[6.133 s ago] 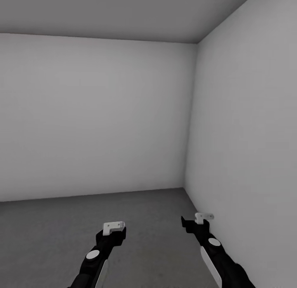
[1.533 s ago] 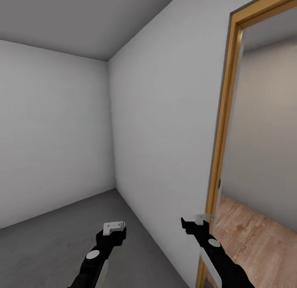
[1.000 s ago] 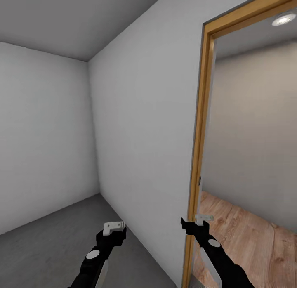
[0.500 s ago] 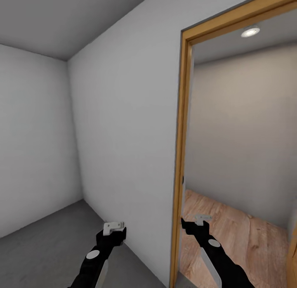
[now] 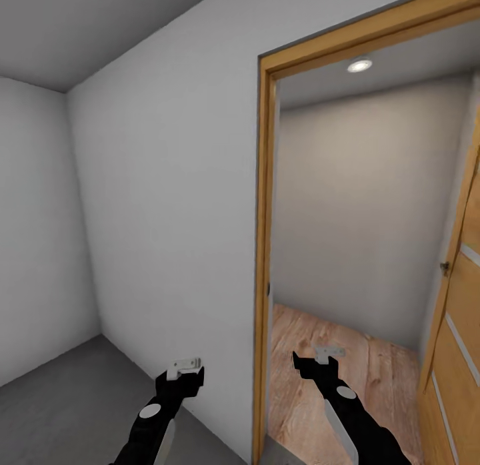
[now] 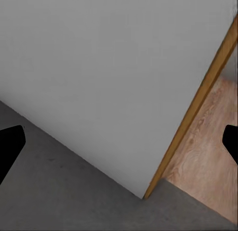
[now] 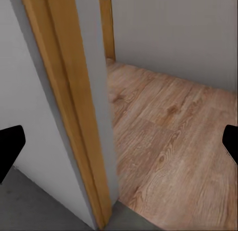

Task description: Move the two storage containers from the living room to the garage. In the garage, place one container on the floor and stack the other container on top of it (either order is fine).

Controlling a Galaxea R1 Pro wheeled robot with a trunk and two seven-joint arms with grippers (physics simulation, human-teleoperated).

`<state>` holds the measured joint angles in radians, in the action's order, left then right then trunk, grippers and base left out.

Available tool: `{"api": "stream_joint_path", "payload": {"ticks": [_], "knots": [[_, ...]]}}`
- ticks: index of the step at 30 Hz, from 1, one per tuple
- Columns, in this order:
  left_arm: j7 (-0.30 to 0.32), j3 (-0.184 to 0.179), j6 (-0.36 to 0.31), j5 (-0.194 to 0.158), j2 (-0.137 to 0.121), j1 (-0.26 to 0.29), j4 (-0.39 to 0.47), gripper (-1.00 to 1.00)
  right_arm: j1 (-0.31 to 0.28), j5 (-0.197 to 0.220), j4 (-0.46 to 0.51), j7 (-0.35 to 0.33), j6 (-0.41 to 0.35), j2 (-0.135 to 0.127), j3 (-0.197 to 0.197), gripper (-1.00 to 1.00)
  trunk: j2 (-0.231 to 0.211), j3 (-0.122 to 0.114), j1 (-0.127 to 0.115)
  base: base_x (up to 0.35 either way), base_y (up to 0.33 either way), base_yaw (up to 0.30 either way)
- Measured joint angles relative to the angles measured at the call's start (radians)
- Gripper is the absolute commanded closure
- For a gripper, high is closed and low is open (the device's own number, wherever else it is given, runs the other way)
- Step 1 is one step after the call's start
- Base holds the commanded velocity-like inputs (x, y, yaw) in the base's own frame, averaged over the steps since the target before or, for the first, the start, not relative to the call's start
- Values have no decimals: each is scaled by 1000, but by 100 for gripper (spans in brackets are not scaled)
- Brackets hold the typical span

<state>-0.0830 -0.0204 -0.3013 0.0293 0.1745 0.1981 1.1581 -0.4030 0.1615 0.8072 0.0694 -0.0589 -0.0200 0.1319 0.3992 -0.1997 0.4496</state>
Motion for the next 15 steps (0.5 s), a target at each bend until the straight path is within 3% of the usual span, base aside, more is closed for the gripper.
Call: {"api": "stream_joint_path", "payload": {"ticks": [9, 15], "knots": [[0, 0, 0, 0, 0, 0, 0, -100, 0, 0, 0, 0, 0, 0, 0, -100, 0, -3, 0, 0, 0, -291], [0, 0, 0, 0, 0, 0, 0, -100, 0, 0, -1, 0, 0, 0, 0, -100, 0, -4, 0, 0, 0, -75]]}}
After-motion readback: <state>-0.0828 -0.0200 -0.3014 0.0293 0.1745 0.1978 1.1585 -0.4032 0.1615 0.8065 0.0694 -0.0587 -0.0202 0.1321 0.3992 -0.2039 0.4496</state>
